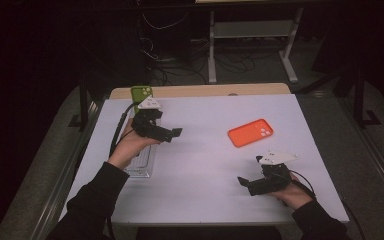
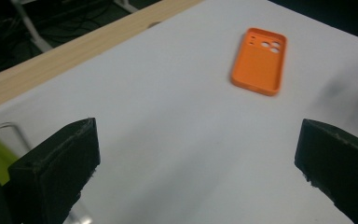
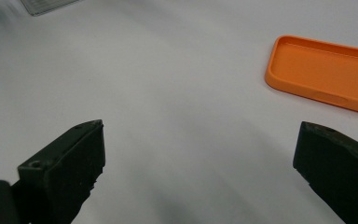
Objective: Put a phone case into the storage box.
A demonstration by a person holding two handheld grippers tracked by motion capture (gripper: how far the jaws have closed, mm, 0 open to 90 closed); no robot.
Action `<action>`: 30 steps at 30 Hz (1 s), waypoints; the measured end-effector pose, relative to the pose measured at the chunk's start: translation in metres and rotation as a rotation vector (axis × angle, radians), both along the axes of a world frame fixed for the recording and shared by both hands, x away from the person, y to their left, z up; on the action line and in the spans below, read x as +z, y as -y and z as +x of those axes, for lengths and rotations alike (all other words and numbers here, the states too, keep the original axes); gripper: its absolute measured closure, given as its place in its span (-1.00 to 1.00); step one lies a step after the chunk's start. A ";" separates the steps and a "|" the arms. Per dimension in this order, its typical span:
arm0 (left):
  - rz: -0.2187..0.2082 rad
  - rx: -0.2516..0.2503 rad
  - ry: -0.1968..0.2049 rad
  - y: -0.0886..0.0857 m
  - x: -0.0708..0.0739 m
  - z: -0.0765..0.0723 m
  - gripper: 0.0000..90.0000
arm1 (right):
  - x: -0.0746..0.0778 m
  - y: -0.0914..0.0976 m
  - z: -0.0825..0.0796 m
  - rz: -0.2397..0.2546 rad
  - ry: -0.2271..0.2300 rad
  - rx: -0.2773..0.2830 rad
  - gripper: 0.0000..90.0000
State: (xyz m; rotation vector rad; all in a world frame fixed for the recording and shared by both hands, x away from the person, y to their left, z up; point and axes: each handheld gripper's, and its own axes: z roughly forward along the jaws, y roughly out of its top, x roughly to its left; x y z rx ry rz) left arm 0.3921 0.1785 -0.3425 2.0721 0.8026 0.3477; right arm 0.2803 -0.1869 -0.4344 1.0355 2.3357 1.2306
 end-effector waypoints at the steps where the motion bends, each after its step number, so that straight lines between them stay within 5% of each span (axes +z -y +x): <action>1: -0.005 -0.008 -0.006 0.004 -0.002 -0.002 -1.00 | 0.000 0.000 0.000 0.001 -0.003 -0.001 -0.97; 6: -0.029 -0.053 -0.023 0.020 -0.012 -0.016 -1.00 | 0.001 0.000 0.000 -0.007 -0.006 0.002 -0.97; 15: -0.008 -0.128 -0.038 0.042 -0.030 -0.035 -1.00 | 0.001 0.000 -0.001 -0.009 -0.011 0.006 -0.97; 24: 0.025 -0.154 -0.050 0.050 -0.054 -0.052 -0.98 | 0.005 0.003 0.000 -0.005 -0.022 0.000 -0.91; 30: -0.012 -0.144 -0.040 0.046 -0.064 -0.056 -0.98 | 0.010 0.001 0.009 -0.031 -0.075 0.003 -0.76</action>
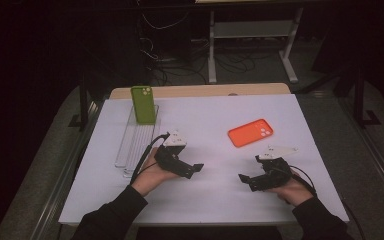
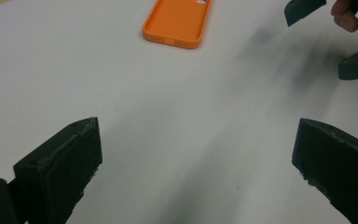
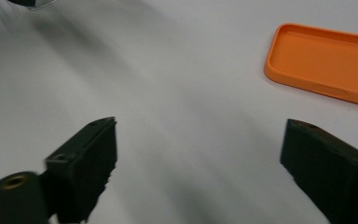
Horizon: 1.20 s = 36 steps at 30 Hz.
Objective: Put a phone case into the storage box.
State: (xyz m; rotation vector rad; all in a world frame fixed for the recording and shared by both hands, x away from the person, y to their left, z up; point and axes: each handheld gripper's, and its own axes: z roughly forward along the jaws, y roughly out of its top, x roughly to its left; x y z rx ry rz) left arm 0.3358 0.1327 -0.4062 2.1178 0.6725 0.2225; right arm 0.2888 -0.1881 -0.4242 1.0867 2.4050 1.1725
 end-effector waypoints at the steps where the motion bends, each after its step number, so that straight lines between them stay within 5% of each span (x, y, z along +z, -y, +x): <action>1: 0.004 0.002 0.002 -0.001 -0.001 0.000 -0.98 | 0.002 -0.001 0.003 -0.001 -0.015 -0.002 -0.71; 4: -0.007 -0.001 -0.005 -0.002 -0.003 -0.003 -0.98 | 0.007 -0.003 0.011 -0.003 -0.052 -0.022 -0.58; 10: 0.032 -0.037 0.002 0.004 -0.008 -0.007 -0.98 | 0.010 -0.006 0.039 -0.009 -0.077 -0.099 0.19; 19: 0.035 -0.059 0.011 0.009 -0.013 -0.006 -0.98 | 0.014 -0.015 0.090 -0.012 -0.084 -0.180 0.88; 29: 0.034 -0.068 0.004 0.008 -0.013 -0.005 -0.98 | 0.024 -0.039 0.142 -0.052 -0.113 -0.206 0.96; 36: 0.028 -0.070 0.002 0.008 -0.012 -0.005 -0.98 | 0.013 -0.052 0.175 -0.108 -0.143 -0.216 0.96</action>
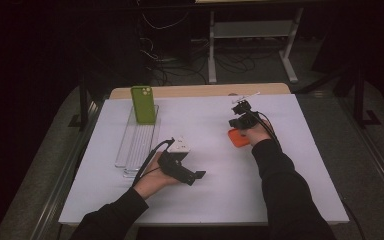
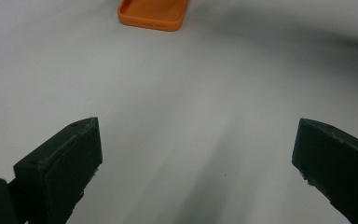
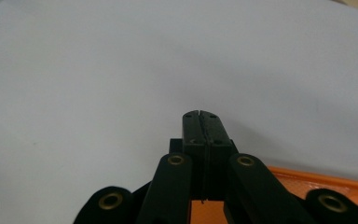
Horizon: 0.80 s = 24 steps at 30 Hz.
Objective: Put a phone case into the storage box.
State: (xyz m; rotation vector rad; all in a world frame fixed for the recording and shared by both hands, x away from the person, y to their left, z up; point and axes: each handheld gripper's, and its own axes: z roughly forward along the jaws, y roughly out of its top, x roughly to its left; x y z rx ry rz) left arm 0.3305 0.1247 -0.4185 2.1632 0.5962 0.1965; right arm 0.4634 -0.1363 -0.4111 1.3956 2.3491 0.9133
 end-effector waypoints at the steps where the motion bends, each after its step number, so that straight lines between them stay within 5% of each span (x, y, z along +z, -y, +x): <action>1: -0.003 -0.003 -0.002 0.000 0.000 0.000 -0.98 | -0.002 -0.001 0.003 -0.005 -0.003 -0.002 0.96; 15: -0.001 0.000 -0.009 -0.003 0.000 0.002 -0.98 | -0.023 -0.014 0.017 -0.057 -0.089 -0.002 0.96; 24: -0.004 0.008 -0.021 -0.002 0.000 0.001 -0.98 | -0.021 -0.012 0.008 -0.080 -0.123 0.031 0.96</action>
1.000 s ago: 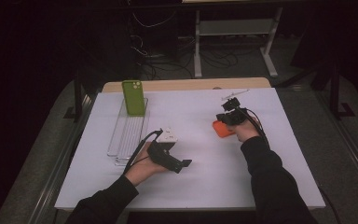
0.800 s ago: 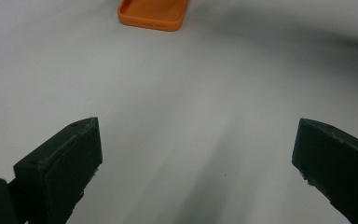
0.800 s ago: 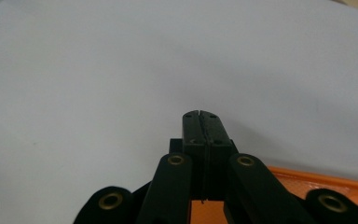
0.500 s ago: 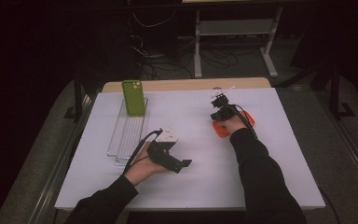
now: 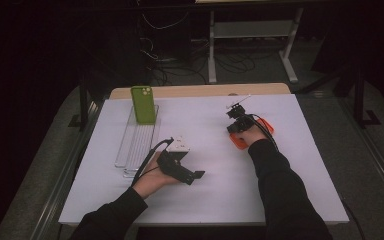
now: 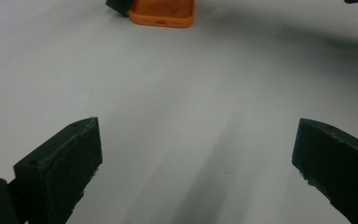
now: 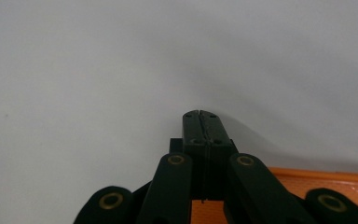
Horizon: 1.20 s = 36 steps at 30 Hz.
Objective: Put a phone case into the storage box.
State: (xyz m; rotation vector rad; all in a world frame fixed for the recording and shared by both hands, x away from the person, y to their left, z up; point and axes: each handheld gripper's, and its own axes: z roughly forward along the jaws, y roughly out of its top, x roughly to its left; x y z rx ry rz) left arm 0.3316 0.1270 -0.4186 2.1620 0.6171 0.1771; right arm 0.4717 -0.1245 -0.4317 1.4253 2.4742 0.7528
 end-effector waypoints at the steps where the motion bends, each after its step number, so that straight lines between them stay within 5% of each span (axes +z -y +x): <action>1: -0.002 0.001 0.001 0.000 0.000 0.000 -0.98 | 0.000 0.000 -0.001 -0.009 0.002 0.005 0.96; 15: 0.007 0.002 0.002 0.000 0.000 0.000 -0.98 | 0.002 0.026 -0.040 -0.032 0.009 0.051 0.96; 36: 0.021 -0.008 0.000 0.001 -0.003 0.001 -0.98 | -0.001 0.096 -0.081 -0.034 0.017 -0.037 0.96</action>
